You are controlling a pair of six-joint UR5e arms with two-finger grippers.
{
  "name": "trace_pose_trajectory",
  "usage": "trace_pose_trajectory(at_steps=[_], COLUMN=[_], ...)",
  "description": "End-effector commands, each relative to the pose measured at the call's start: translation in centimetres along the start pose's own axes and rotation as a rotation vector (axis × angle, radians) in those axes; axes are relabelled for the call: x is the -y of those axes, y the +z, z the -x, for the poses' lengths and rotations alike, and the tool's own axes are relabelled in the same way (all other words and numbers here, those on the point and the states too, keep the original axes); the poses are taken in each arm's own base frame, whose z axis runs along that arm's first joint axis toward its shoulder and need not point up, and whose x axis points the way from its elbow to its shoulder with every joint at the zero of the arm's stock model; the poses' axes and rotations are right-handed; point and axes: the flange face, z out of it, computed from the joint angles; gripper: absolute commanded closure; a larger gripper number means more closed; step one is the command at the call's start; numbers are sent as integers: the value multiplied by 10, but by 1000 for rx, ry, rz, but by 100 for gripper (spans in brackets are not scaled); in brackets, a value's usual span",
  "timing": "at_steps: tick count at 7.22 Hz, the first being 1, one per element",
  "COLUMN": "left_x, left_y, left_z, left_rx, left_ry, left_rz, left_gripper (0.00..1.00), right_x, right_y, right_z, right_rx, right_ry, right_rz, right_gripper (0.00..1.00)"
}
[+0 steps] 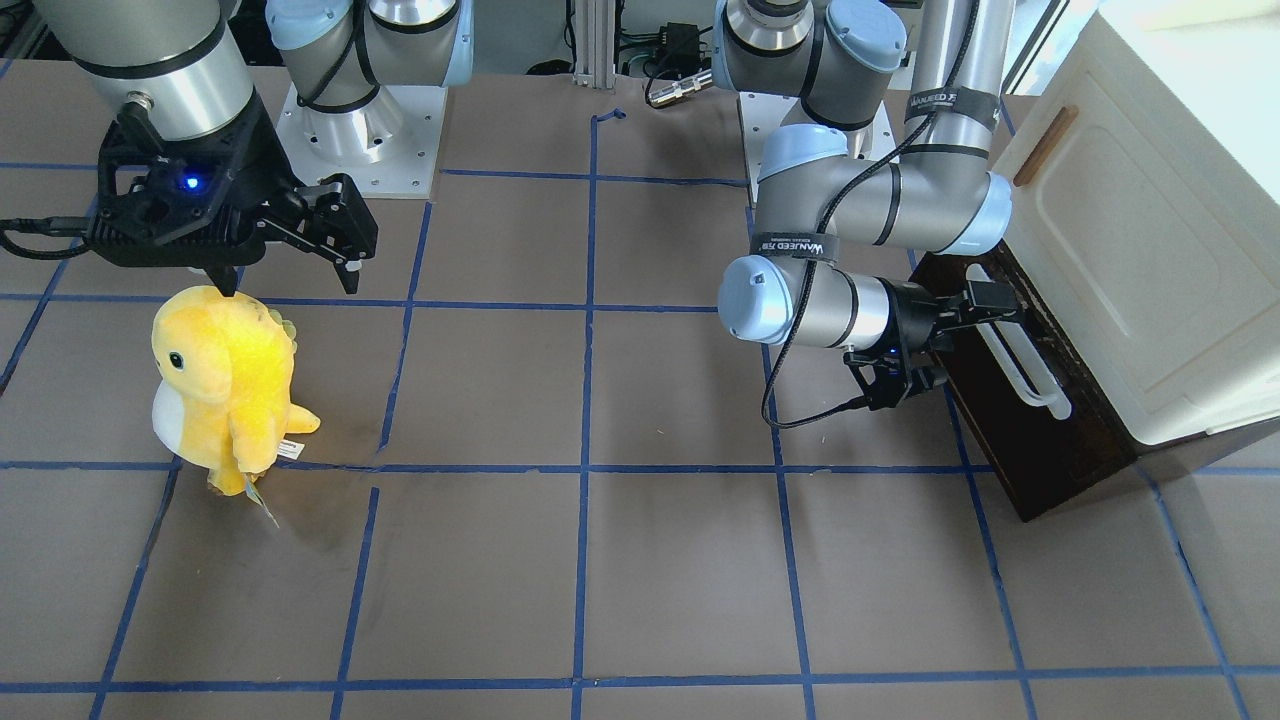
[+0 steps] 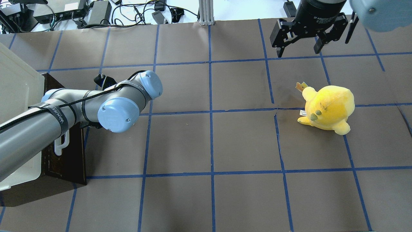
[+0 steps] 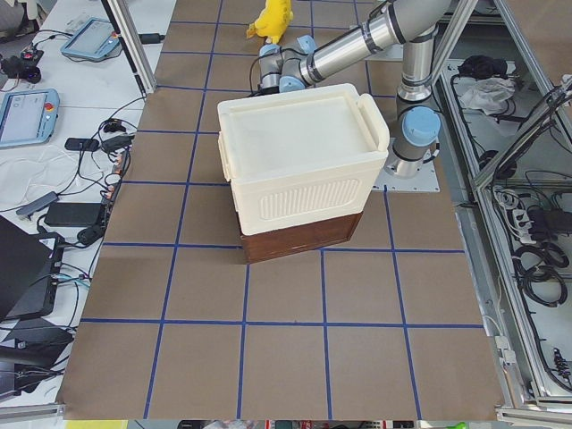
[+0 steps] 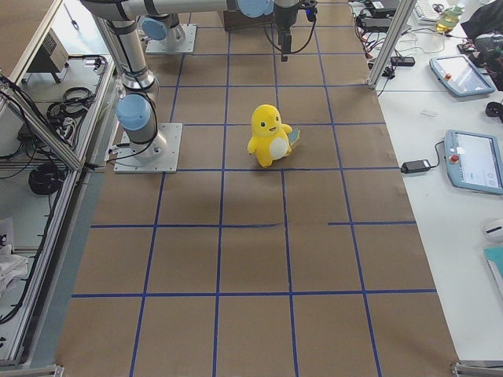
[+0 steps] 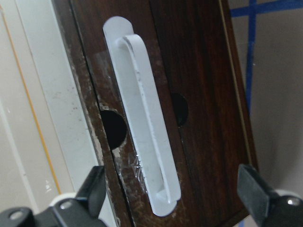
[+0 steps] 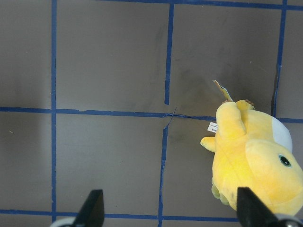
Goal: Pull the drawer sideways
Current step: 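Lower the left gripper around the white drawer handle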
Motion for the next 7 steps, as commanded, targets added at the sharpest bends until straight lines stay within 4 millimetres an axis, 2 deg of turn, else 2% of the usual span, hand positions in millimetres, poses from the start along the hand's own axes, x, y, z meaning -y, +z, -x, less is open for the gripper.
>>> trace_pose_trajectory(at_steps=[1, 3, 7], left_x=[6, 11, 12], left_y=[6, 25, 31], left_z=[-13, -5, -10], left_rx=[4, -4, -4], left_ry=[22, 11, 21], left_rz=[13, 53, 66], left_gripper=[0, 7, 9], right_x=[0, 0, 0], right_y=[0, 0, 0], right_z=[0, 0, 0], right_rx=[0, 0, 0], right_ry=[0, 0, 0], right_rz=[0, 0, 0], right_gripper=[0, 0, 0])
